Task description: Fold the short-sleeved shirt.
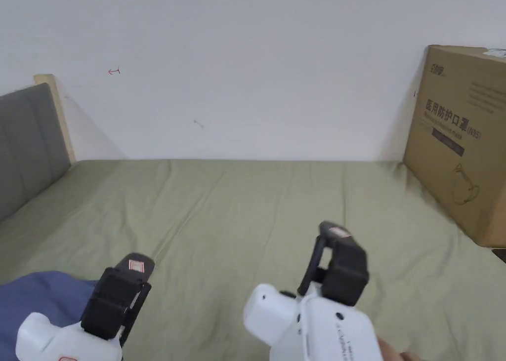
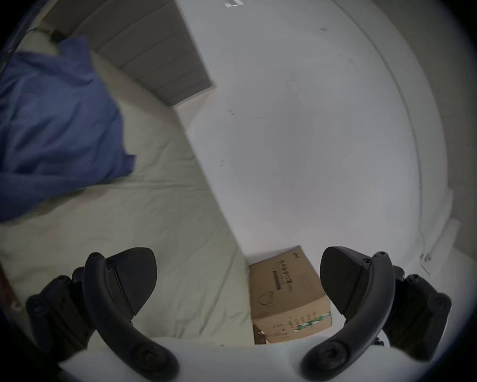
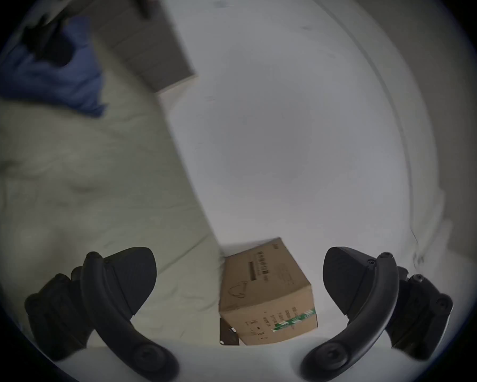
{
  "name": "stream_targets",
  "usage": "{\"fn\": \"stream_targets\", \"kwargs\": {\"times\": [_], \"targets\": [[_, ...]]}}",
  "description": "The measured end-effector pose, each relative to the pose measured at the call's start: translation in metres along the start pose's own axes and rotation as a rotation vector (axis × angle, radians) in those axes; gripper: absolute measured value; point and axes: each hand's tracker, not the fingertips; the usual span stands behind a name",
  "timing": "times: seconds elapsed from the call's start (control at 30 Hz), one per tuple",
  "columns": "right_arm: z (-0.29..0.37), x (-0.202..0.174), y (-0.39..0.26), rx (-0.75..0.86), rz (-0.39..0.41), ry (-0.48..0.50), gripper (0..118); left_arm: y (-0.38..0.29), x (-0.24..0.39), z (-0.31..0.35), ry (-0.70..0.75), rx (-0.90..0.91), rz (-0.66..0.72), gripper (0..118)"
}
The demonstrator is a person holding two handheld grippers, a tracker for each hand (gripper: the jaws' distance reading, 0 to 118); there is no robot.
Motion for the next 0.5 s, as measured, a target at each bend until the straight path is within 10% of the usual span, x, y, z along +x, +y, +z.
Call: {"fn": "stream_targets", "kwargs": {"times": [0.1,0.4,0.5], "targets": [[-0.004,-0.014,0.002,-0.049,-0.027,0.072,118,0.003,-0.006,-0.005,0.077,-0.005,0.026,118],[-0.019,0.083,-0.043,-0.109,-1.181,0.086,118,-0.021,0.108,0.0,0.045,0.102,-1.063,118],[-0.02,0.076,-0.07,-0.143,-1.339,0.081,118,-0.047,0.112,0.0,0.068,0.092,-1.301,118]]}}
